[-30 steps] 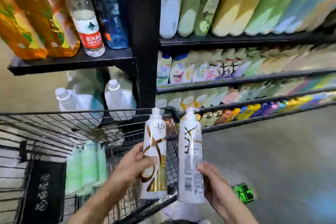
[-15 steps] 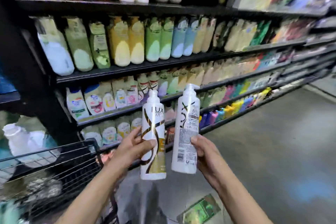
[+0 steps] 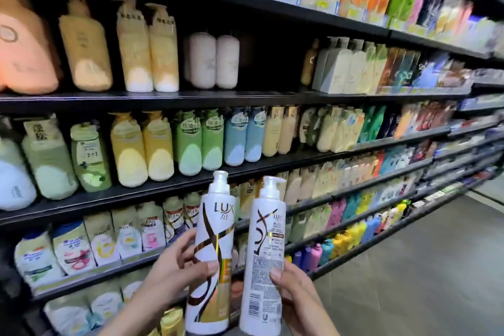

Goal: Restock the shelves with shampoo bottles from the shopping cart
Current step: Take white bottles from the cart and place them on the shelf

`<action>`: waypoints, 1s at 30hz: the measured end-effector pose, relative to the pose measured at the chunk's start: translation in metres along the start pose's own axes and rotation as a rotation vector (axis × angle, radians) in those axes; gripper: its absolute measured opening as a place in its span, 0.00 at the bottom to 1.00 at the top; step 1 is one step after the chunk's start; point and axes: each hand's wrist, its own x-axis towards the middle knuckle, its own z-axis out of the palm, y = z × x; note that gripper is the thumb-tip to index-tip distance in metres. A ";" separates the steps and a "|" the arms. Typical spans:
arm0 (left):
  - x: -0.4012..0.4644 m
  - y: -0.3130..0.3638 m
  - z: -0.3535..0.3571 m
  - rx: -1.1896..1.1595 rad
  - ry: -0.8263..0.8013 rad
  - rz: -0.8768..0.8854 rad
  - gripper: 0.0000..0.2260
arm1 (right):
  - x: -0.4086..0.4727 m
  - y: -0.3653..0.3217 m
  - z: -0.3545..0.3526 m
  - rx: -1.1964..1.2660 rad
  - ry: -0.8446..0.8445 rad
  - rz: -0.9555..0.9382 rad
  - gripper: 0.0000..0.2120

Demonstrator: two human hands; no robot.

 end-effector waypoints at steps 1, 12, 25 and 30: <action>0.020 0.005 0.000 0.000 0.004 0.018 0.43 | 0.017 -0.011 -0.008 -0.015 -0.016 -0.013 0.36; 0.211 0.094 0.018 0.026 0.102 0.266 0.29 | 0.186 -0.130 -0.049 -0.100 -0.153 -0.215 0.37; 0.409 0.217 0.053 0.262 0.284 0.503 0.25 | 0.304 -0.229 -0.088 -0.127 -0.144 -0.382 0.37; 0.470 0.226 0.047 0.471 0.391 0.551 0.33 | 0.340 -0.256 -0.101 -0.155 -0.187 -0.398 0.31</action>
